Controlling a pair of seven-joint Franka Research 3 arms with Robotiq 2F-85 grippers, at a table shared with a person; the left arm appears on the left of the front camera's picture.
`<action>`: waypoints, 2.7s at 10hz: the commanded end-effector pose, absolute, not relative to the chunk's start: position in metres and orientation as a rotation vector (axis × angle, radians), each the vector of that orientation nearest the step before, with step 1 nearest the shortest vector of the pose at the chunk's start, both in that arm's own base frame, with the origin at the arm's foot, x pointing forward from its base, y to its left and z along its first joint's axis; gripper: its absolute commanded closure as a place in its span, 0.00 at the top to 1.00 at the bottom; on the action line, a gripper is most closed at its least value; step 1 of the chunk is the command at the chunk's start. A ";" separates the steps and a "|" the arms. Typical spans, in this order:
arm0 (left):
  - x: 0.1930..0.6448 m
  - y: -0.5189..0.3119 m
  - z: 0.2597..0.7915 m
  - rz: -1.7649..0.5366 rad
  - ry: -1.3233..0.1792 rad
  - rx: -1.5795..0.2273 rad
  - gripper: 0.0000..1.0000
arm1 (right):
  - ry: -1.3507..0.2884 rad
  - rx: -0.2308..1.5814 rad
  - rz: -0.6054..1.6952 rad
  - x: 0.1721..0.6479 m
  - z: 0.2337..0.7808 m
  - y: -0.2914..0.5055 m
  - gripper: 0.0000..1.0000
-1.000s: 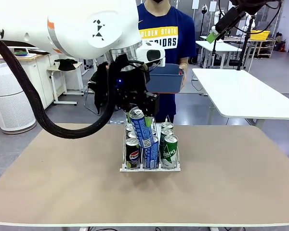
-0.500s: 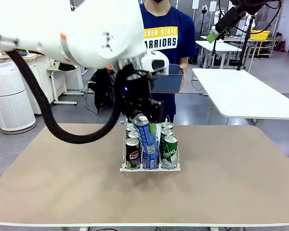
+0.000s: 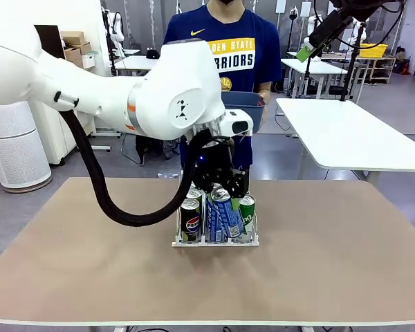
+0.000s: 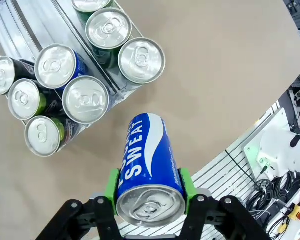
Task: Fill the beverage cans into the dispenser.
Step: Place the picked Ionic drink in the line of the Automatic Can Dispenser with the same cans.
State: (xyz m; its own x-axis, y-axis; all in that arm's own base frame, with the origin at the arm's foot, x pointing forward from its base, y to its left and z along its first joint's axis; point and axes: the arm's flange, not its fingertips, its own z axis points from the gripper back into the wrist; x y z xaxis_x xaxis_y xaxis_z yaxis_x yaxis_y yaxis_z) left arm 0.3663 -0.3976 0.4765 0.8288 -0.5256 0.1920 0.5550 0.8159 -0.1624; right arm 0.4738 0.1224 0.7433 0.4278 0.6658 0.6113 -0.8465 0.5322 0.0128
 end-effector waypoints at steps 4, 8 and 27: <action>0.370 -0.398 0.466 -0.571 -0.128 -0.197 0.58 | -0.604 0.352 0.977 0.473 0.742 0.121 1.00; 0.395 -0.386 0.461 -0.498 -0.127 -0.168 0.58 | -0.604 0.352 0.977 0.473 0.742 0.121 1.00; 0.487 -0.390 0.423 -0.471 -0.061 -0.174 0.58 | -0.604 0.352 0.977 0.473 0.742 0.121 1.00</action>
State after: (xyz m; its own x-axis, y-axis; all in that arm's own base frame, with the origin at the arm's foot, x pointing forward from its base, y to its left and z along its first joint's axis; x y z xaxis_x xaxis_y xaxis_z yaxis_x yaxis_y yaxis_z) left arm 0.4785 -0.3898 0.4177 0.9048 -0.4145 0.0975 0.4256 0.8883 -0.1728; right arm 0.4738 0.1224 0.7433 0.4278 0.6658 0.6113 -0.8465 0.5322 0.0129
